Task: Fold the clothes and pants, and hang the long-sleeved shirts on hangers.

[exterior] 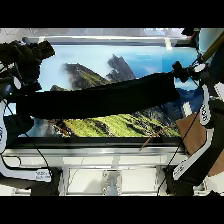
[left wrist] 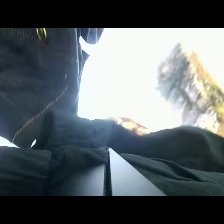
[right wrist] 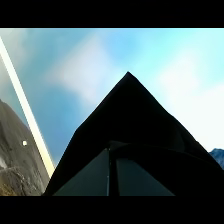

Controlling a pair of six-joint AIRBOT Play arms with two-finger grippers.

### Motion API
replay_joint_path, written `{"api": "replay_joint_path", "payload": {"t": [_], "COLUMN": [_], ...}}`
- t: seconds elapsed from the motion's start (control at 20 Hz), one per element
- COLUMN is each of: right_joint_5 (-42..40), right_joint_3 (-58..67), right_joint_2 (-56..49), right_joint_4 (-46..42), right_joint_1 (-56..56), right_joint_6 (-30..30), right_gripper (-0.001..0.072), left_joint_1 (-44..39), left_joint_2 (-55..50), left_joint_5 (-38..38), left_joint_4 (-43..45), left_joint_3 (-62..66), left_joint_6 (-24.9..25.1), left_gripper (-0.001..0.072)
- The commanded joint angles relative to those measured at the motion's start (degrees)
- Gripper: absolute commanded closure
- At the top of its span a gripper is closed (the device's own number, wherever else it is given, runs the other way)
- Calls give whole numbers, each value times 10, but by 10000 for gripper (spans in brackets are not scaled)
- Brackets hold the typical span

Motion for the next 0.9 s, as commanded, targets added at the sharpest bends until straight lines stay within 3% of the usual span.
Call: {"api": "replay_joint_path", "payload": {"t": [0.0,0.15,0.2,0.25,0.3,0.55,0.75,0.85], "right_joint_5": [-28,-58,-64,-66,-65,-17,207,294], "right_joint_3": [0,0,0,0,0,6,67,71], "right_joint_2": [-10,-10,-10,-10,-10,5,7,3], "right_joint_4": [3,26,30,30,30,24,34,75], "right_joint_1": [2,2,2,2,2,-18,-105,-159], "right_joint_6": [12,10,9,9,9,-17,-73,-98], "right_gripper": [705,703,652,441,379,361,358,319], "left_joint_1": [1,-2,-2,-2,-2,-2,-2,-7], "left_joint_2": [-21,-22,-22,-22,-21,22,113,155], "left_joint_5": [26,54,55,54,51,41,42,41], "left_joint_4": [3,0,0,-2,-2,-1,1,0], "left_joint_3": [14,14,14,14,14,14,14,14], "left_joint_6": [-25,-40,-42,-43,-48,-48,-37,-37], "left_gripper": [689,666,406,100,56,56,59,59]}}
